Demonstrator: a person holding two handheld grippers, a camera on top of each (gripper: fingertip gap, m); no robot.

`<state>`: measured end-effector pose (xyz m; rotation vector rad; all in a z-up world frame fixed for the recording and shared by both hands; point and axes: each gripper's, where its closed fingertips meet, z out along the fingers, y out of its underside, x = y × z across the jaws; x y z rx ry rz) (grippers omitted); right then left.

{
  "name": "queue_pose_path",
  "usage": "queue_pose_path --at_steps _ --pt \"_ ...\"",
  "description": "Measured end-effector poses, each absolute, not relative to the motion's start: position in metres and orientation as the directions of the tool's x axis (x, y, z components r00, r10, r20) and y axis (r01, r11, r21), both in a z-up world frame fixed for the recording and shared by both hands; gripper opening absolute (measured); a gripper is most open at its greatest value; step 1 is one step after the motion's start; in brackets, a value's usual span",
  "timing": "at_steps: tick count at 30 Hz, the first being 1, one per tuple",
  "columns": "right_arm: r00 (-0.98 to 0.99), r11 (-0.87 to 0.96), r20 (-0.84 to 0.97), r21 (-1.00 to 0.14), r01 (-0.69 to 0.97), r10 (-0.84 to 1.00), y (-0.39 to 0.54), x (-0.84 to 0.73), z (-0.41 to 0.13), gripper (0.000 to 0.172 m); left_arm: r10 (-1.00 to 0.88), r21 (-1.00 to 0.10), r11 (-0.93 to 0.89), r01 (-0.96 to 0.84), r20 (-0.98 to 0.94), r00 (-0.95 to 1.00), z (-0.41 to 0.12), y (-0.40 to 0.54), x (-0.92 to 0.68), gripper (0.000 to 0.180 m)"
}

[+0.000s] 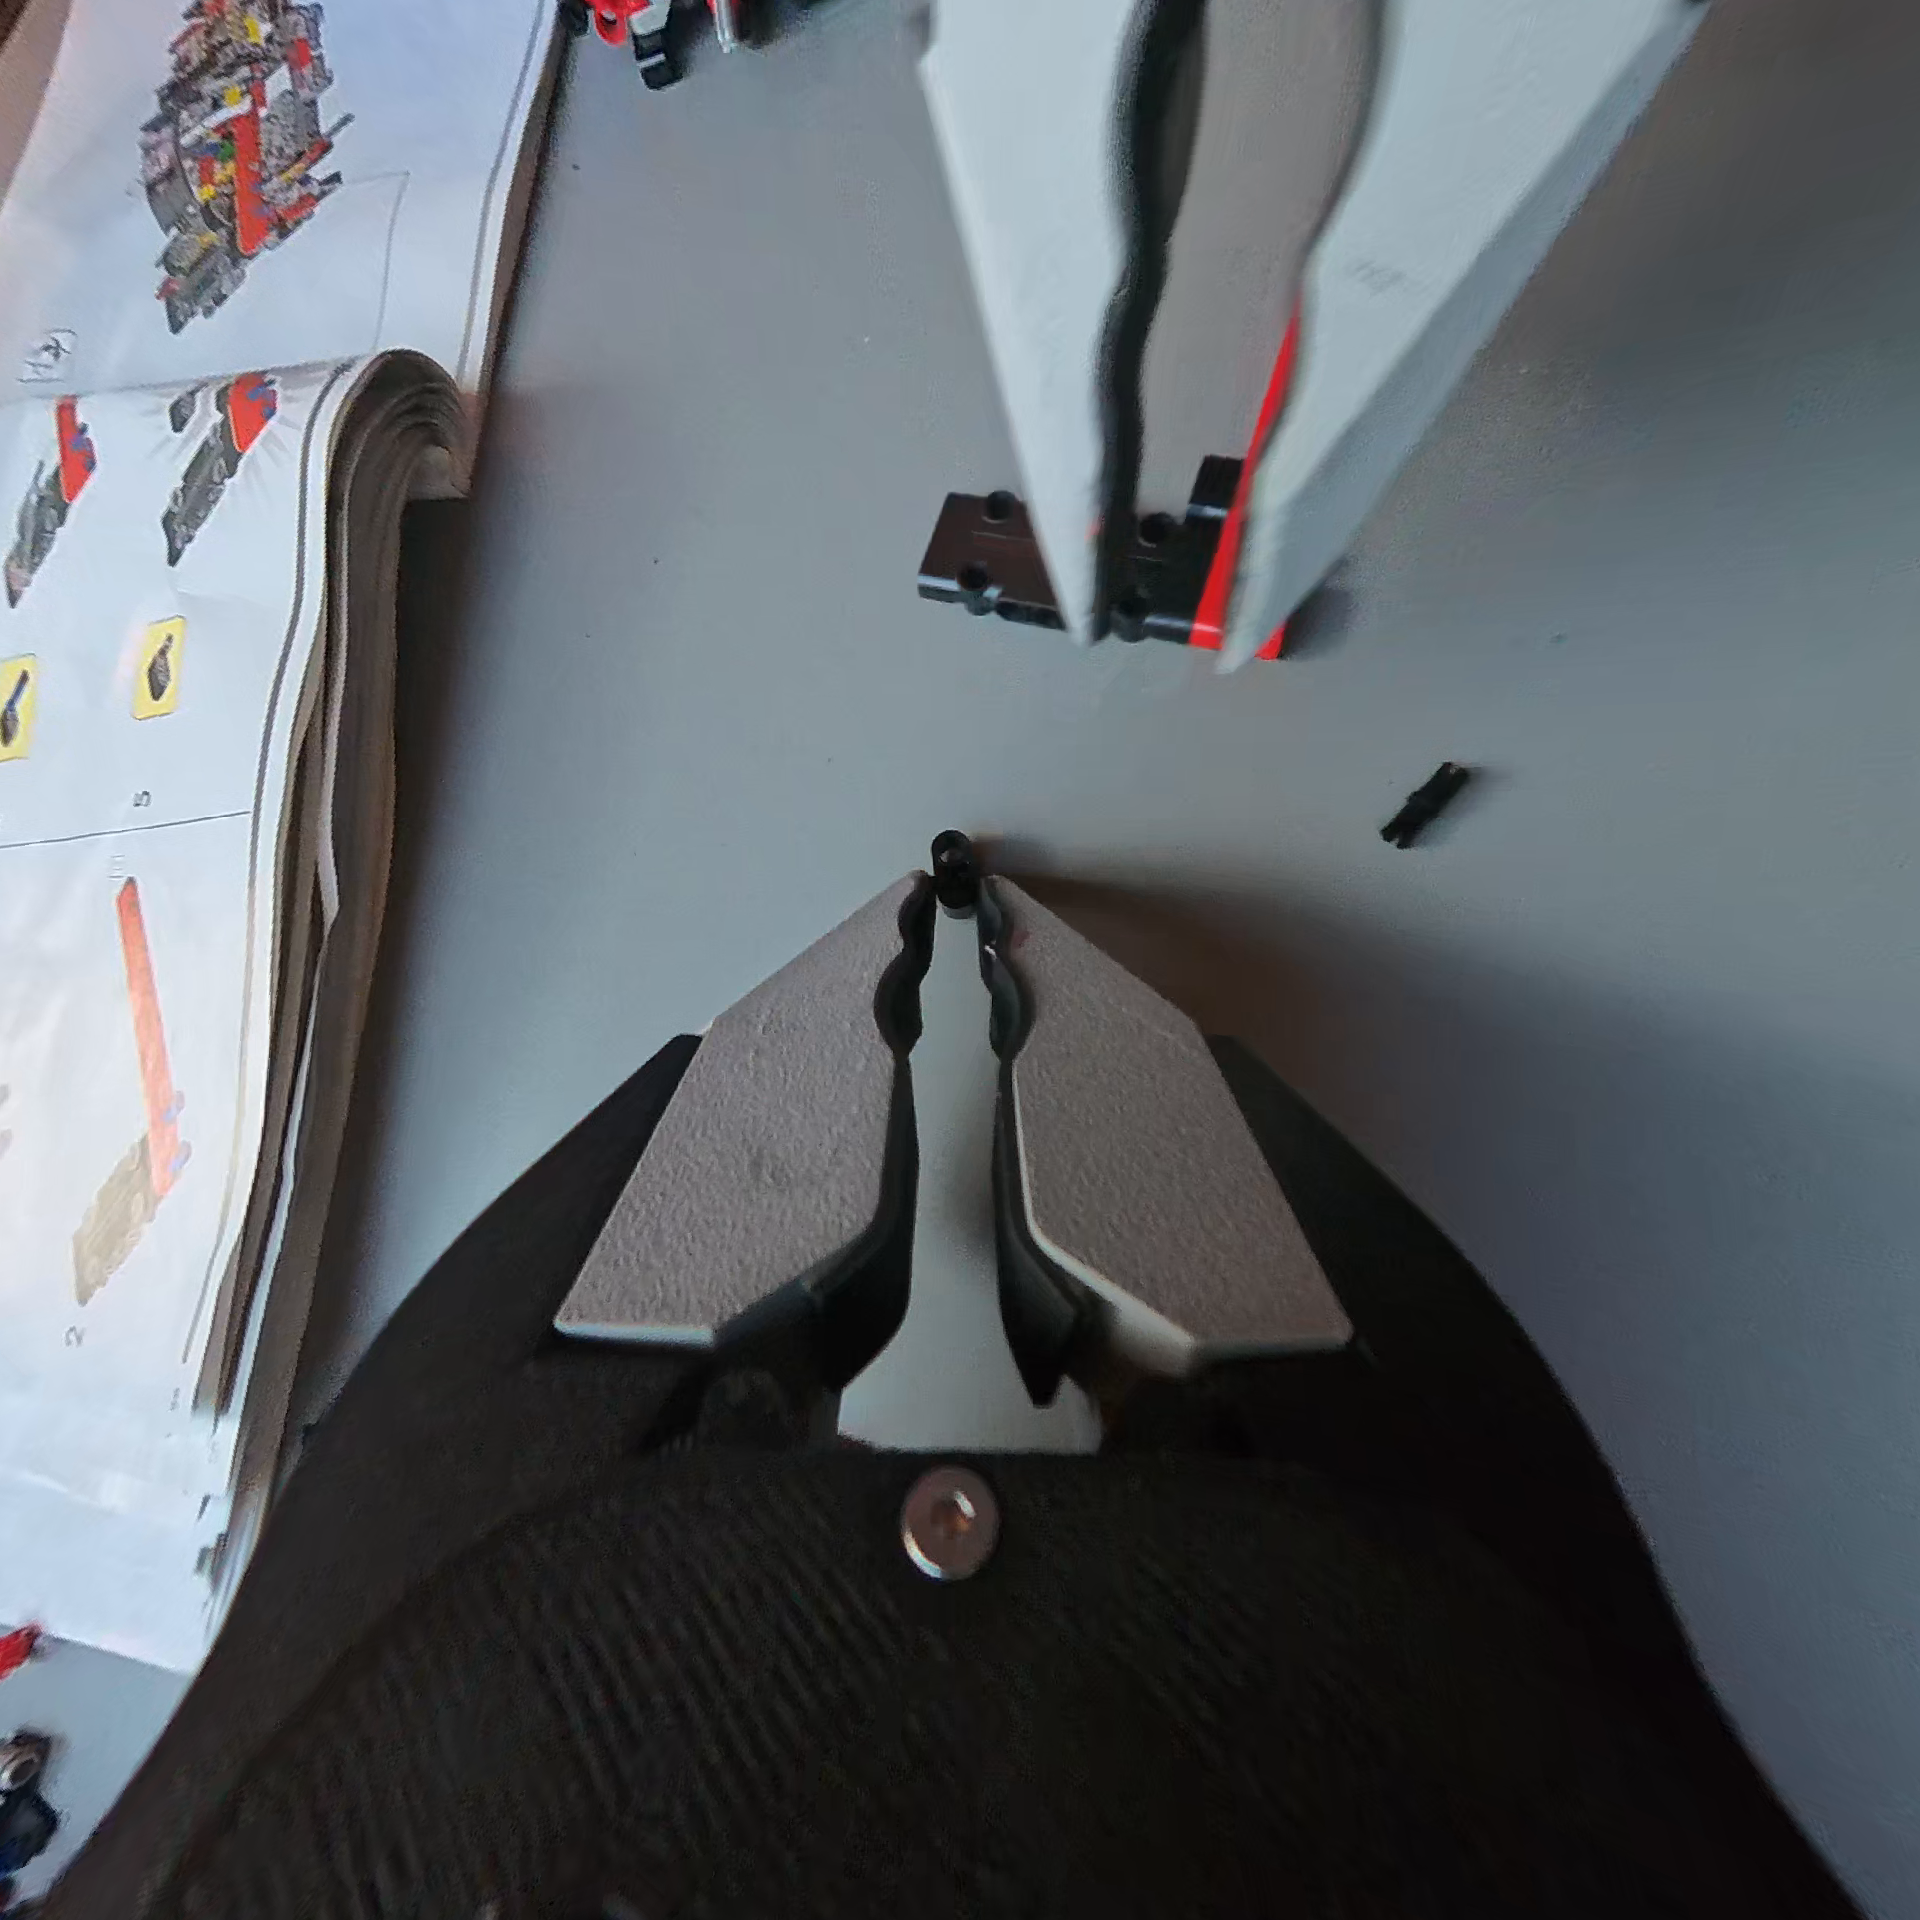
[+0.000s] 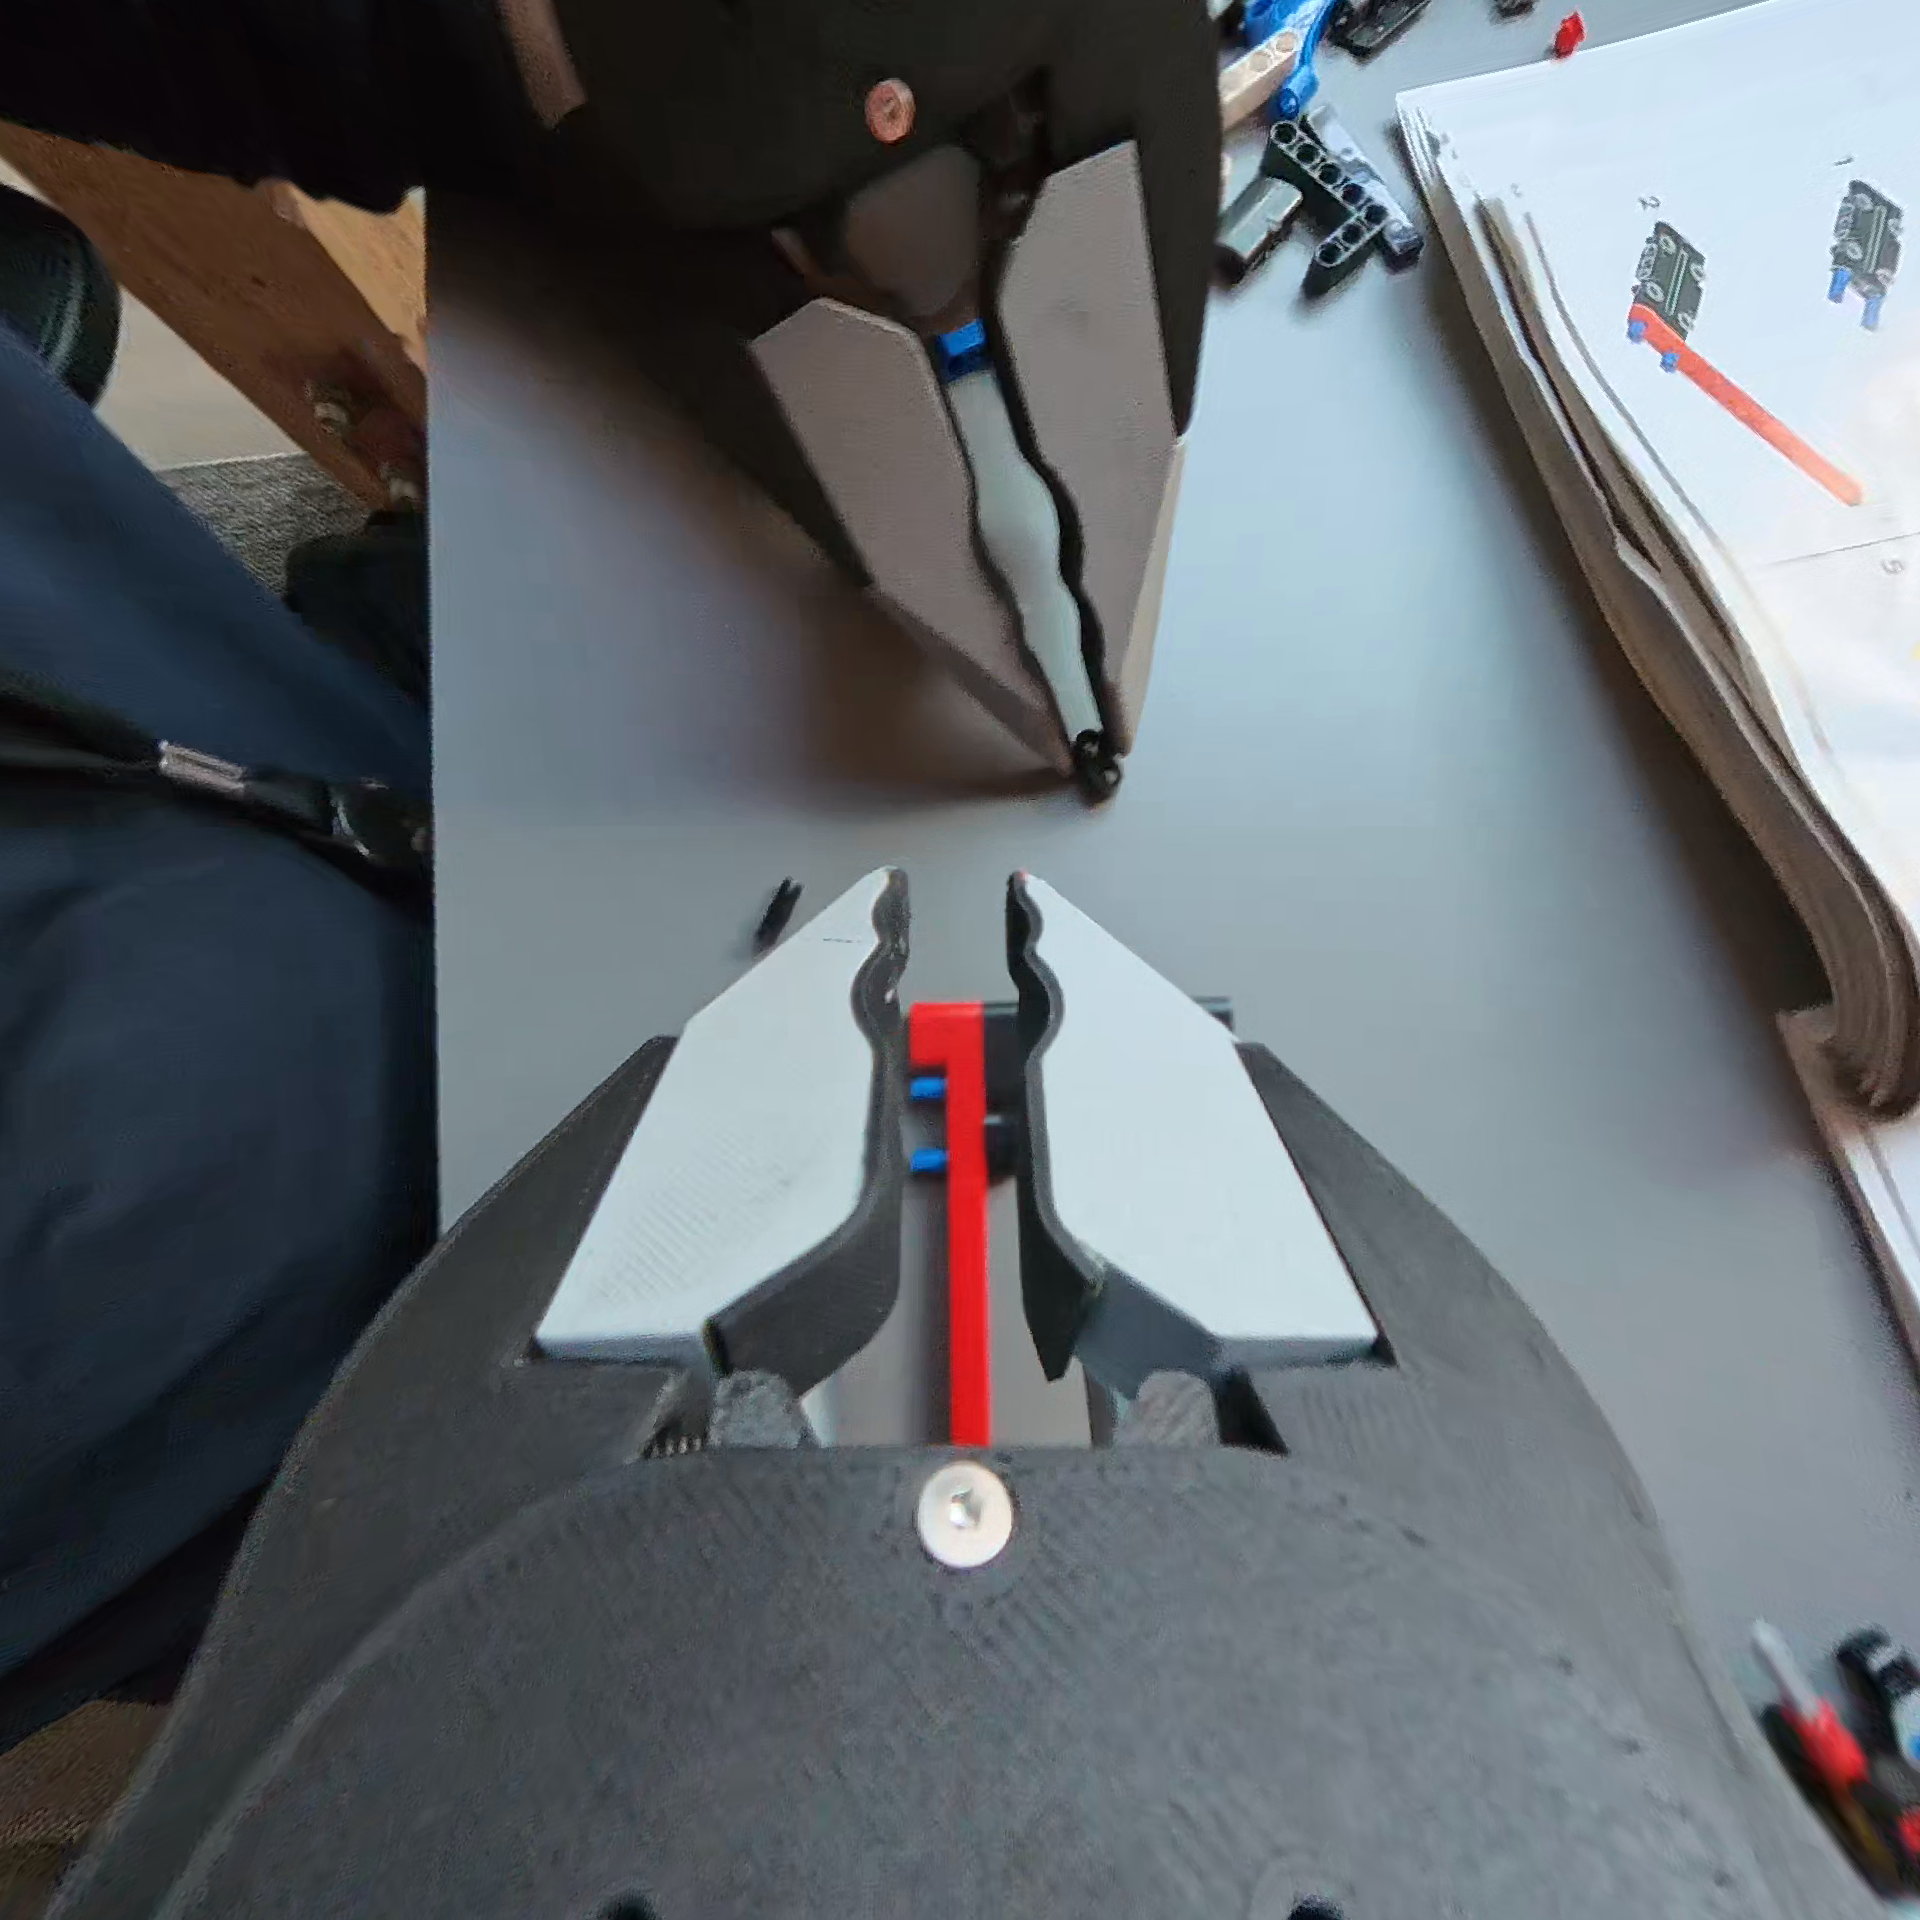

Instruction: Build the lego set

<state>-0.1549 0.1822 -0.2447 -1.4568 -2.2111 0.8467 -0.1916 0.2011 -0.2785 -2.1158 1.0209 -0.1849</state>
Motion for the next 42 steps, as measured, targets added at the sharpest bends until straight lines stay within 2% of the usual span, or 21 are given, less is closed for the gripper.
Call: queue_pose_path --at_steps 4,7,12,16,27,42 --pt "-0.342 0.239 -0.022 -0.672 0.701 0.939 0.161 -0.134 -0.244 0.02 -0.722 -0.689 -0.368 -0.624 -0.211 0.659 -0.278 0.2 -0.192 0.007" --pt "-0.315 0.231 -0.006 -0.667 0.708 0.949 0.147 -0.129 -0.256 0.022 -0.731 -0.696 -0.377 -0.611 -0.181 0.658 -0.277 0.198 -0.191 0.015" --pt "-0.289 0.227 0.012 -0.65 0.725 0.957 0.141 -0.132 -0.275 0.018 -0.737 -0.712 -0.392 -0.583 -0.137 0.662 -0.274 0.195 -0.193 0.017" --pt "-0.28 0.242 0.046 -0.649 0.721 0.959 0.145 -0.135 -0.28 0.002 -0.744 -0.727 -0.393 -0.563 -0.109 0.659 -0.271 0.192 -0.192 0.016" --pt "-0.225 0.136 -0.034 -0.708 0.693 0.974 0.159 -0.142 -0.273 0.001 -0.754 -0.717 -0.412 -0.563 -0.078 0.652 -0.272 0.185 -0.193 0.014" --pt "-0.199 0.101 -0.047 -0.736 0.669 0.979 0.168 -0.148 -0.272 0.001 -0.758 -0.681 -0.443 -0.583 -0.063 0.649 -0.279 0.188 -0.187 0.01"
